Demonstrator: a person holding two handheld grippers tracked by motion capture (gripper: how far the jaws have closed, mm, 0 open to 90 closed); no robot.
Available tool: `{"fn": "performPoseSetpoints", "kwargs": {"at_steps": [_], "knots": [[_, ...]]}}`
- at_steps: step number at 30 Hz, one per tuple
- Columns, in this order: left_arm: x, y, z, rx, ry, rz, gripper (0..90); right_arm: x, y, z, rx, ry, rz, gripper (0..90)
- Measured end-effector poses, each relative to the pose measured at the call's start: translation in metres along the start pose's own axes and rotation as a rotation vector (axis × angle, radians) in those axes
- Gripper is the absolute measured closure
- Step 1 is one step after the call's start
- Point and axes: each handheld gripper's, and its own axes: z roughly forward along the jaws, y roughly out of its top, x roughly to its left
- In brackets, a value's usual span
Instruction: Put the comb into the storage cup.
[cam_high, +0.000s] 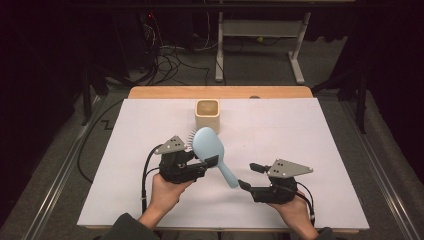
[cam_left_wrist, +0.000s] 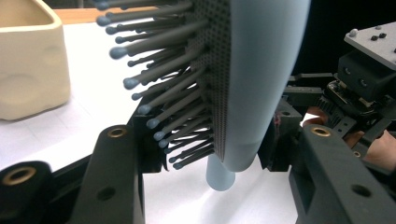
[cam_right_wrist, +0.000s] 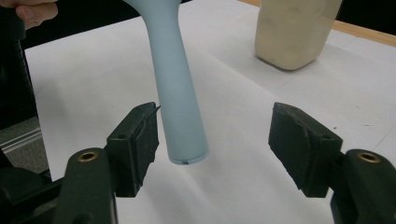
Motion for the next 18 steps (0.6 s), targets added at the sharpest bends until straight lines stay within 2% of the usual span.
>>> {"fn": "performPoseSetpoints", "kwargs": {"at_steps": [6,18], "knots": [[0.003,0.001,-0.005,-0.008,0.011,-0.002,52.3,-0.011,-0.001,-0.01,-0.03,-0.005,0.026,30.5],[0.006,0.005,-0.011,-0.021,0.031,-0.003,52.0,-0.028,-0.011,-0.035,-0.06,-0.051,0.05,30.2]]}}
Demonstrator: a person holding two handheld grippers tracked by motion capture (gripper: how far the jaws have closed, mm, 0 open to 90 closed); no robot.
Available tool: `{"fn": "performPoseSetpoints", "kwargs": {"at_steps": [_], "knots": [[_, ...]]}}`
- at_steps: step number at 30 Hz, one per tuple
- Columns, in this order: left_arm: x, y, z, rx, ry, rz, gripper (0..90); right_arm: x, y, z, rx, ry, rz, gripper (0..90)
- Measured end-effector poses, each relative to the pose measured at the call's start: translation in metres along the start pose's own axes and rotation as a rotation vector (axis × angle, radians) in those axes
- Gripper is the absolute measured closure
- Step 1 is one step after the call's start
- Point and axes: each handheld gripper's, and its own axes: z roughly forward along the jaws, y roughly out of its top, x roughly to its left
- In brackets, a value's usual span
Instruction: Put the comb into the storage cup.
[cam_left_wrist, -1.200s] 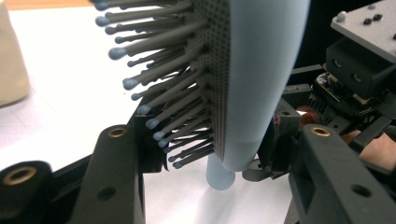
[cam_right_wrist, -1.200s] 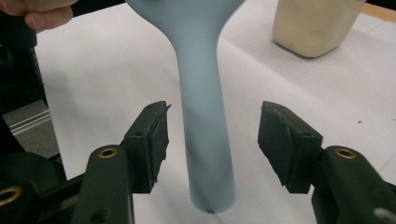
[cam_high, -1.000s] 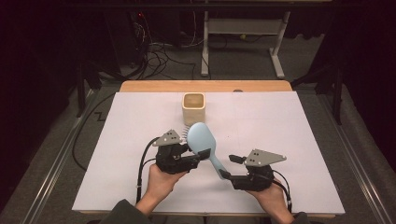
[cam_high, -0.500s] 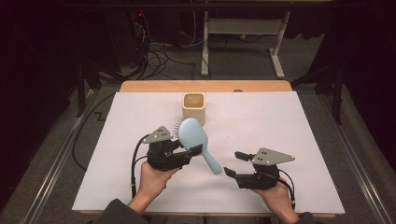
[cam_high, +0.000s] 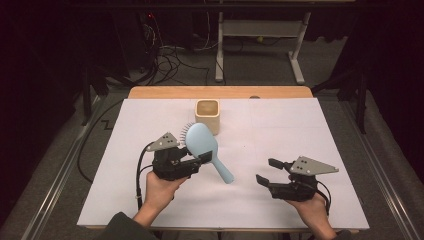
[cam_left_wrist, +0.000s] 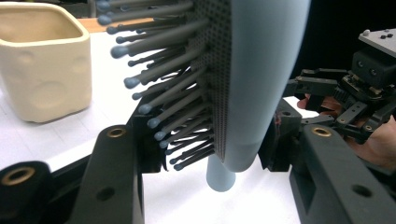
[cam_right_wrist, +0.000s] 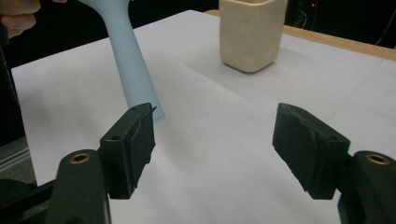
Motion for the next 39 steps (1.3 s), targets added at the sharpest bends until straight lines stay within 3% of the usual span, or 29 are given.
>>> {"fn": "performPoseSetpoints", "kwargs": {"at_steps": [18,31,39], "knots": [[0.003,0.007,-0.003,-0.016,0.024,0.002,51.8,-0.02,-0.028,-0.027,-0.018,-0.1,0.034,27.2],[0.008,0.017,-0.003,-0.023,0.056,0.004,51.7,-0.026,-0.045,-0.039,-0.062,-0.136,0.038,26.8],[0.009,0.028,-0.002,-0.021,0.073,0.021,51.8,-0.032,-0.056,-0.046,-0.084,-0.156,0.079,26.8]]}}
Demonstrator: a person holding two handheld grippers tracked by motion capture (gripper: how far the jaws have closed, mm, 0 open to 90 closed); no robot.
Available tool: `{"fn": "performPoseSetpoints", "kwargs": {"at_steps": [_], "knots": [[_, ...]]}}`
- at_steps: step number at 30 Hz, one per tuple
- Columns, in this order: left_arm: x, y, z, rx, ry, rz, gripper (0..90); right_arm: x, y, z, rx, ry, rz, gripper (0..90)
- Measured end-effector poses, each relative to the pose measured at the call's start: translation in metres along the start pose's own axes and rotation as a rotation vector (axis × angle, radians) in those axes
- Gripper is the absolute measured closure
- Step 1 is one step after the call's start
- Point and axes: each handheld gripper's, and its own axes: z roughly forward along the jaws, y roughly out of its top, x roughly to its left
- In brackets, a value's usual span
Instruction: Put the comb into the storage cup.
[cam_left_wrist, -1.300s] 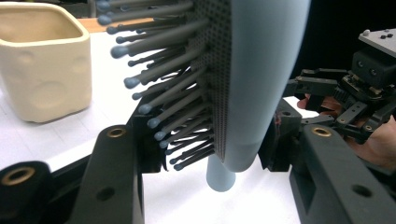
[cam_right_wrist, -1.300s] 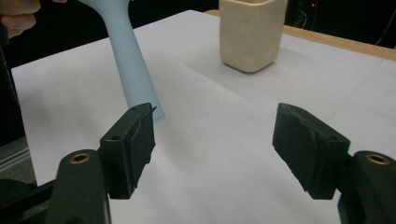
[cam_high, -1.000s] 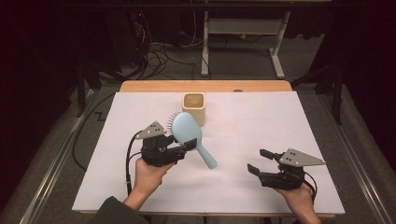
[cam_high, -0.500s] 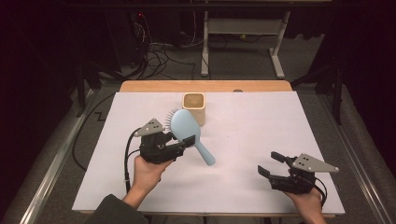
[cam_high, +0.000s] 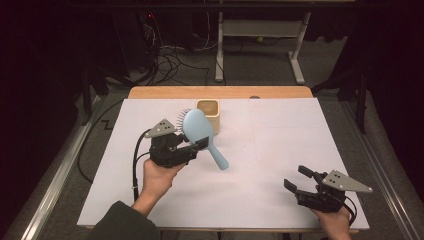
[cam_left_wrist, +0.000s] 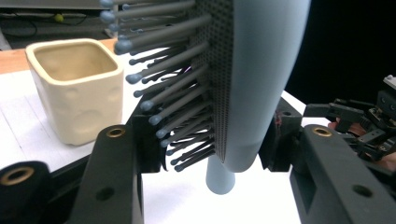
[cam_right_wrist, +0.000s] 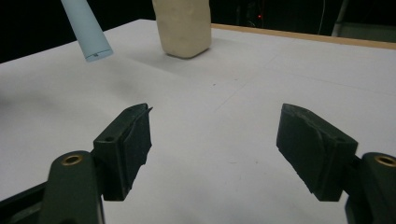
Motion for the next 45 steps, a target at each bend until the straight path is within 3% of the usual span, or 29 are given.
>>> {"fn": "performPoseSetpoints", "kwargs": {"at_steps": [15,32,45], "knots": [[0.008,0.016,0.0,0.002,0.034,-0.004,51.7,-0.009,-0.012,-0.007,-0.01,-0.028,0.046,26.8],[0.014,0.042,0.004,0.004,0.096,0.031,51.6,-0.009,-0.015,-0.005,0.004,-0.04,0.055,26.9],[0.023,0.061,0.01,0.0,0.129,0.027,51.6,-0.01,-0.015,-0.005,0.003,-0.038,0.058,26.7]]}}
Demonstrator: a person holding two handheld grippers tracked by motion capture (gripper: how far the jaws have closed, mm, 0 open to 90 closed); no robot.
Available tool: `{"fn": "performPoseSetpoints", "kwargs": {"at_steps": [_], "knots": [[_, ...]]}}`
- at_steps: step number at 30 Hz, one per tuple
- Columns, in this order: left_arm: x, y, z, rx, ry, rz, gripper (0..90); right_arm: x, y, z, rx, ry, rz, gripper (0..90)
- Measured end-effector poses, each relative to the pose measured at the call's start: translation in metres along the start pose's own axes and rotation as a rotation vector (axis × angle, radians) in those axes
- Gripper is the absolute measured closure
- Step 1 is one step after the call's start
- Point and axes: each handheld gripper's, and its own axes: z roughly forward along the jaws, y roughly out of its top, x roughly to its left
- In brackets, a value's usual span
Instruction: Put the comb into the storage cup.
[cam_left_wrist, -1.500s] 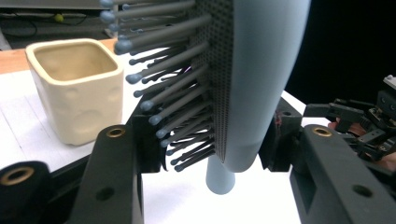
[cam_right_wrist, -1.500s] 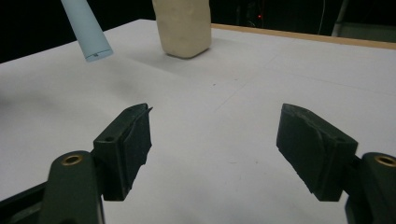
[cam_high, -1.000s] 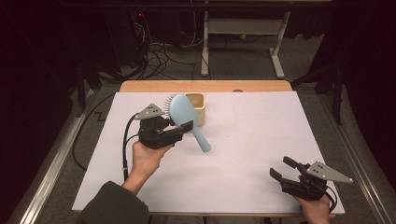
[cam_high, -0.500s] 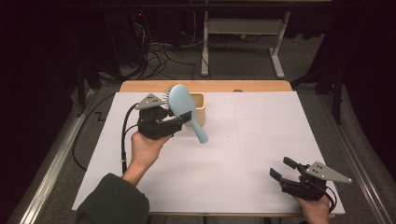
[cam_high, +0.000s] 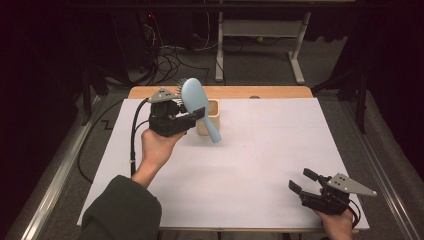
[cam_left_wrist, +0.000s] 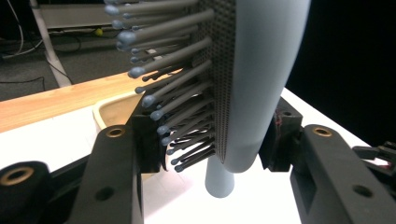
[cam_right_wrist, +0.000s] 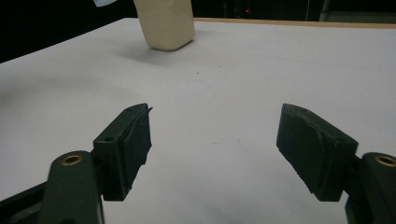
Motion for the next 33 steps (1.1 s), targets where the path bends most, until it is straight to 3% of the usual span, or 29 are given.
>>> {"fn": "performPoseSetpoints", "kwargs": {"at_steps": [21,33], "knots": [[0.018,0.014,0.013,0.005,0.045,-0.039,51.7,0.001,0.0,0.001,0.001,0.004,-0.001,26.4],[0.02,0.025,0.022,0.01,0.063,-0.034,51.7,0.002,0.0,0.002,0.006,0.007,-0.002,26.3]]}}
